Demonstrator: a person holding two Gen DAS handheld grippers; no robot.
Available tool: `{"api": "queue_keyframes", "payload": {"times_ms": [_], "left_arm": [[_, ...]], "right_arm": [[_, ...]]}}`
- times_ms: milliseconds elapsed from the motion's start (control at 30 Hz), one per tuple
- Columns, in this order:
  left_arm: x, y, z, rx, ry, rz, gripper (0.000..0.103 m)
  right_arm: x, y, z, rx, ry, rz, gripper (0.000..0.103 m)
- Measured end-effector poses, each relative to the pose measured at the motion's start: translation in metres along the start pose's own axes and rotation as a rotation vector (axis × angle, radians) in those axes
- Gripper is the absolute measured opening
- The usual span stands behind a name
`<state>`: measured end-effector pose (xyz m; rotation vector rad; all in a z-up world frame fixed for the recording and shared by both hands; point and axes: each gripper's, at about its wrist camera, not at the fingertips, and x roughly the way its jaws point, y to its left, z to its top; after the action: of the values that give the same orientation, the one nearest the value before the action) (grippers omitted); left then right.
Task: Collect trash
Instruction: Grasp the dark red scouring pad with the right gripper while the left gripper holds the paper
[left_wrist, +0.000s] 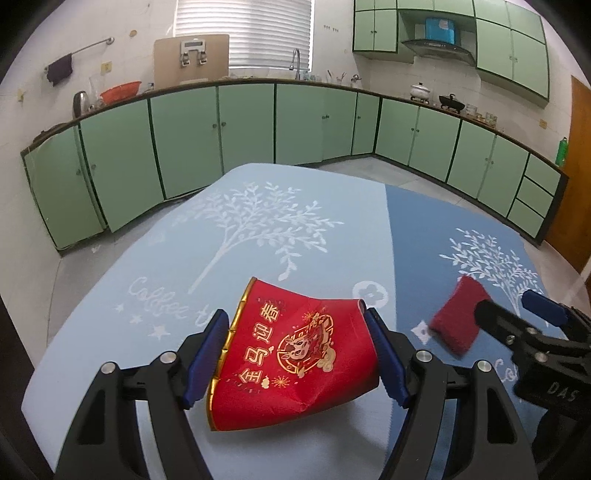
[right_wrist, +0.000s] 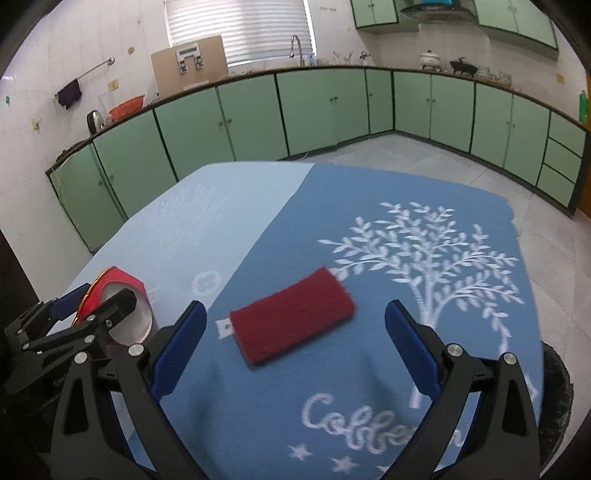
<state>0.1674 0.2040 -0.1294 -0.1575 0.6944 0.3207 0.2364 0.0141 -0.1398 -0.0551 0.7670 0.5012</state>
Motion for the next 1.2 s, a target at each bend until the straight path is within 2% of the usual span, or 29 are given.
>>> {"api": "queue_keyframes", "payload": {"times_ms": [300,667,767,800,933,1200], "left_arm": [[0.008,0.008,0.0,-0.026,0.024,-0.016,0.073],[0.011,0.008,0.001,-0.035,0.031,-0.023,0.073],[0.011,0.01,0.001,-0.044,0.032,-0.024,0.073],[0.011,0.009,0.001,-0.047,0.031,-0.024,0.073],[0.009,0.008,0.001,-0.039,0.024,-0.024,0.073],[0.003,0.004,0.002,-0.026,0.014,-0.027,0.073]], "right_arm": [[0.025,0.0,0.001,0.041,0.105,-0.044,0.094],[0.043,0.014,0.003,-0.014,0.175,-0.053,0.094],[0.042,0.012,0.004,-0.004,0.166,-0.03,0.076],[0.041,0.012,0.004,0.0,0.164,-0.02,0.074],[0.034,0.008,0.004,0.007,0.149,0.024,0.072],[0.005,-0.006,-0.003,0.03,0.106,0.029,0.072]]}}
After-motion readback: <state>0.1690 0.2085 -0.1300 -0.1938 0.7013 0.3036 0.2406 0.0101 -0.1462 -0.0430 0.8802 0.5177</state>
